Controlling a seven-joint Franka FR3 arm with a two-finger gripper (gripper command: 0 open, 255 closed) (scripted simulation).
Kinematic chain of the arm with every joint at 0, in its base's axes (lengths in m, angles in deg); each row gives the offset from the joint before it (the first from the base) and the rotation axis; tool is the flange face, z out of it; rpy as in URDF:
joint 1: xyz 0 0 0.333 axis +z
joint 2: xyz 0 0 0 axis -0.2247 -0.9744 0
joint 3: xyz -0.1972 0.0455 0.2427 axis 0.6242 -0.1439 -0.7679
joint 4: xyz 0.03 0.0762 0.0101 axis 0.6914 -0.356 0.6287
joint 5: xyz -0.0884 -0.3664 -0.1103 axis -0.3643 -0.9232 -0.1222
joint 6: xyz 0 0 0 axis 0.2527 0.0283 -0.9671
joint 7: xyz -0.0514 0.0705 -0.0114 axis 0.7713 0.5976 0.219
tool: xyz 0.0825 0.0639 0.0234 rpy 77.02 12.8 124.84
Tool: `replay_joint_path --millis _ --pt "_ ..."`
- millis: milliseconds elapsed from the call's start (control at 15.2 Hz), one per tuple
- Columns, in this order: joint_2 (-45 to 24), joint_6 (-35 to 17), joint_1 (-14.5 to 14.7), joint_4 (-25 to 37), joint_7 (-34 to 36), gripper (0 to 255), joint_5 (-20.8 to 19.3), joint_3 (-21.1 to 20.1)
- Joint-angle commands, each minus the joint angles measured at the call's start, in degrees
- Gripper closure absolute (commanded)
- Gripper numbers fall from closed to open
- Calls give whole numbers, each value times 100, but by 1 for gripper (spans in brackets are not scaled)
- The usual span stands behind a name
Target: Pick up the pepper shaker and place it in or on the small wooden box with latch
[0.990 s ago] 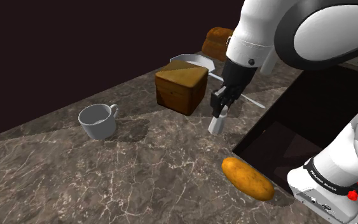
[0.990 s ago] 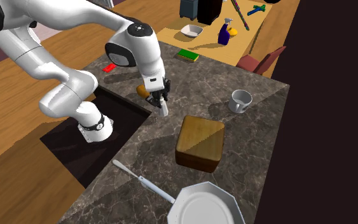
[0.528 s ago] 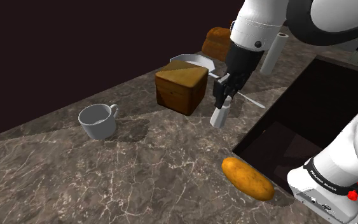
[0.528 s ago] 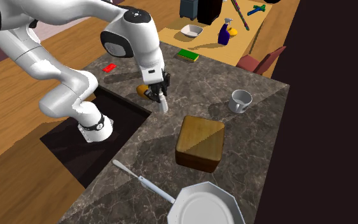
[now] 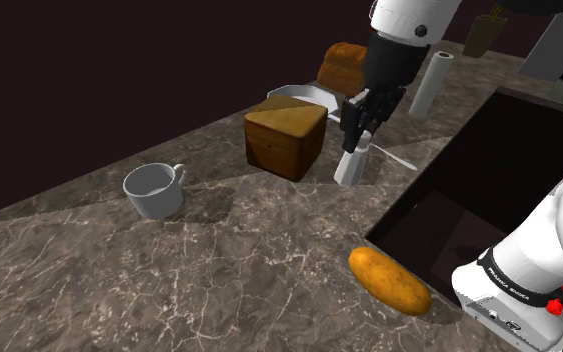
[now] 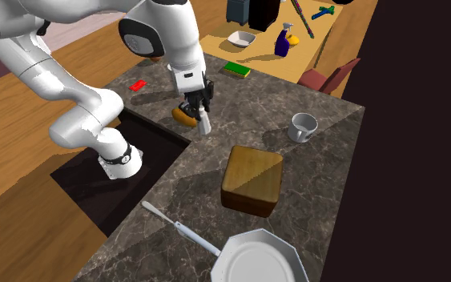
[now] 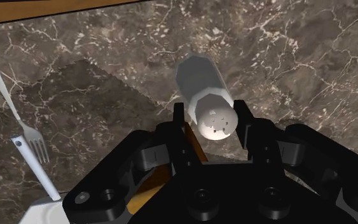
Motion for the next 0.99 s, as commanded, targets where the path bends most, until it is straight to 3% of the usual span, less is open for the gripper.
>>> replay_joint_path --millis 0,924 --pt "-10 145 -13 154 18 255 -28 23" --pt "-130 1172 -92 1302 132 255 -198 187"
